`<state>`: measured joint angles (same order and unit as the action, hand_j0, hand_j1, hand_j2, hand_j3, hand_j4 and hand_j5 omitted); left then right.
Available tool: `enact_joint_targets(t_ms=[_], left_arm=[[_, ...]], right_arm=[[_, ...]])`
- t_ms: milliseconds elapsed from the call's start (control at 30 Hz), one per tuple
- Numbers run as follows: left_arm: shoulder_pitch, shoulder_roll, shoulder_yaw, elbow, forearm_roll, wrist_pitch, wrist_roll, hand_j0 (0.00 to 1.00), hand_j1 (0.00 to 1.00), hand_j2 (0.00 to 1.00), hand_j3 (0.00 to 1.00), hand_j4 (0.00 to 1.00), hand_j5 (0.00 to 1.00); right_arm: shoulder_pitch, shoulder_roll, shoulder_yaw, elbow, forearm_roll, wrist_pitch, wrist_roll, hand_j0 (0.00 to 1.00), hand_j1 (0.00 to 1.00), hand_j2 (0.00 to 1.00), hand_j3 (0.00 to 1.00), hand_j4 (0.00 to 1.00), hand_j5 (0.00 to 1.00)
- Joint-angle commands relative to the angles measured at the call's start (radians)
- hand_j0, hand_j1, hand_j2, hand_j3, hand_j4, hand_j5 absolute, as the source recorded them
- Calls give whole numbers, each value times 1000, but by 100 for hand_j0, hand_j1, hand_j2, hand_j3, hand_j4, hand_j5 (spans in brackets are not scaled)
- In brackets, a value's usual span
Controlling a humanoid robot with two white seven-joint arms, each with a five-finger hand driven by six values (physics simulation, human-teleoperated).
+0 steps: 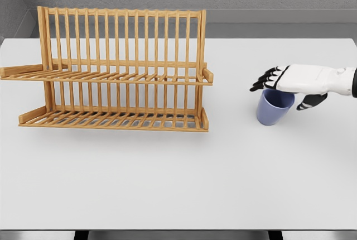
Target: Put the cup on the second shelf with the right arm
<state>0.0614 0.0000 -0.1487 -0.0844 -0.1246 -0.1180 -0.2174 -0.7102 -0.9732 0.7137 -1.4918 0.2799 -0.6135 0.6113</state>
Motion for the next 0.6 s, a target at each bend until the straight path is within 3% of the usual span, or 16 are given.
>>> enact_joint_targets(t_ms=[0, 300, 400, 467, 567], left_arm=[[0, 0, 0, 0, 0, 0, 0, 100, 100, 100, 100, 100, 100], [0, 0, 0, 0, 0, 0, 0, 100, 100, 100, 100, 100, 100], [0, 0, 0, 0, 0, 0, 0, 100, 100, 100, 100, 100, 100], [0, 0, 0, 0, 0, 0, 0, 100, 100, 100, 100, 100, 100], [0, 0, 0, 0, 0, 0, 0, 100, 100, 100, 100, 100, 100]], right_arm=[[0, 1, 7, 5, -5, 3, 0, 100, 100, 100, 100, 100, 100], [-5, 21, 33, 33, -5, 3, 0, 100, 100, 100, 100, 100, 100], [-9, 21, 35, 33, -5, 3, 0, 77, 77, 77, 77, 77, 77], [-9, 21, 38, 33, -5, 3, 0, 70, 70, 70, 70, 70, 70], [-8, 21, 38, 33, -5, 3, 0, 67, 67, 67, 67, 67, 67]])
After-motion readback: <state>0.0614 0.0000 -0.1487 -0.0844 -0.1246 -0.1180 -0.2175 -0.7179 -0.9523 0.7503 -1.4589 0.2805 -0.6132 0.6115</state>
